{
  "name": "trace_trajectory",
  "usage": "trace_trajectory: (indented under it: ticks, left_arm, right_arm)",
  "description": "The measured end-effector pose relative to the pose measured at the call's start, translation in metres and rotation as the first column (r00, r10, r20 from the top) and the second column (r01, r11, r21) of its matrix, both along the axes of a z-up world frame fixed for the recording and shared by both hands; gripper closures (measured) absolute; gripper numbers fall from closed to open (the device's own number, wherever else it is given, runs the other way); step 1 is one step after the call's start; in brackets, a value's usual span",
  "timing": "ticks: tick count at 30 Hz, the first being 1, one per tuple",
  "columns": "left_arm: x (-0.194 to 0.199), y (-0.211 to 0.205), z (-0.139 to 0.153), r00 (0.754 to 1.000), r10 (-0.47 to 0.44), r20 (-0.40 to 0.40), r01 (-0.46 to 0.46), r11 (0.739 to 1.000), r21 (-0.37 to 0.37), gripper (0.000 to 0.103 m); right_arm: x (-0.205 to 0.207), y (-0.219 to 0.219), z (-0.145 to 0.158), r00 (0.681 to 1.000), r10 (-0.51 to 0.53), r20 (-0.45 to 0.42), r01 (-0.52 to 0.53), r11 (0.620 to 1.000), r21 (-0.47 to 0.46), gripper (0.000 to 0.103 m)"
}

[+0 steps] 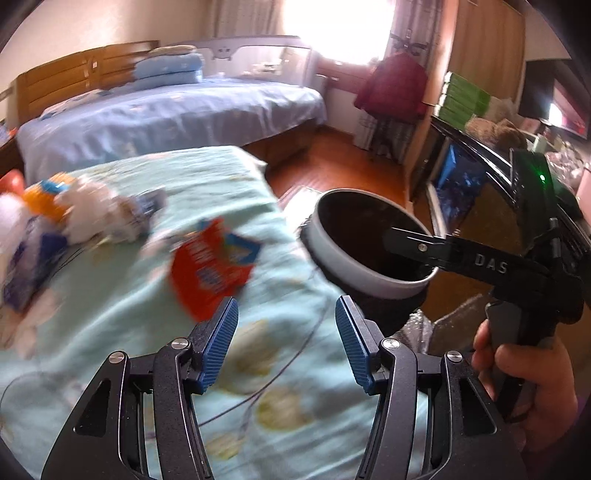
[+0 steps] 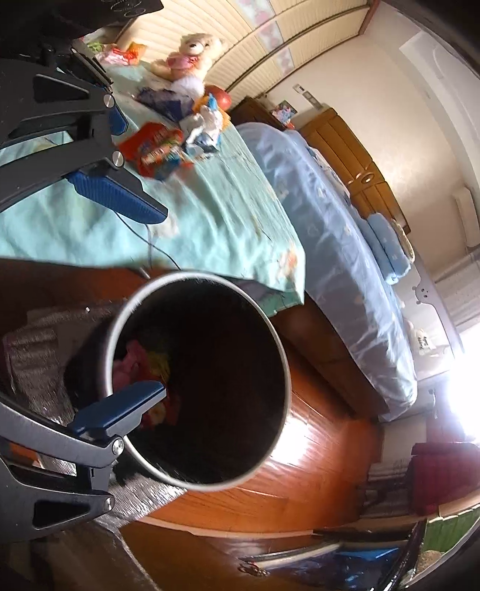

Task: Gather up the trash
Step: 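Move both open tools back toward the remaining trash on the table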

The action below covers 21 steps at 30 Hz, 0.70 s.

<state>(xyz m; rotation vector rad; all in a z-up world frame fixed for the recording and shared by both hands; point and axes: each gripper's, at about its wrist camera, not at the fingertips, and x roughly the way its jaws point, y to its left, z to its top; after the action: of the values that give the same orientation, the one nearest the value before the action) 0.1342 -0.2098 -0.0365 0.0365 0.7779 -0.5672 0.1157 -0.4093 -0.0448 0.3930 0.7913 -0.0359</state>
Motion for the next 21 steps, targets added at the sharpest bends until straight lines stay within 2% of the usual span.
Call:
trace_trajectory:
  ticks: [8, 21]
  left_arm:
    - [-0.003, 0.054, -0.01, 0.993, 0.11, -0.037, -0.111, 0.994, -0.017, 0.046]
    - [0.007, 0.128, -0.018, 0.961, 0.274, -0.041, -0.274, 0.962, 0.005, 0.042]
  right_arm:
    - [-0.006, 0.044, -0.003, 0.998, 0.064, -0.009, -0.064, 0.998, -0.007, 0.013]
    - [0.01, 0.119, -0.003, 0.979, 0.205, -0.02, -0.205, 0.977, -0.05, 0.012]
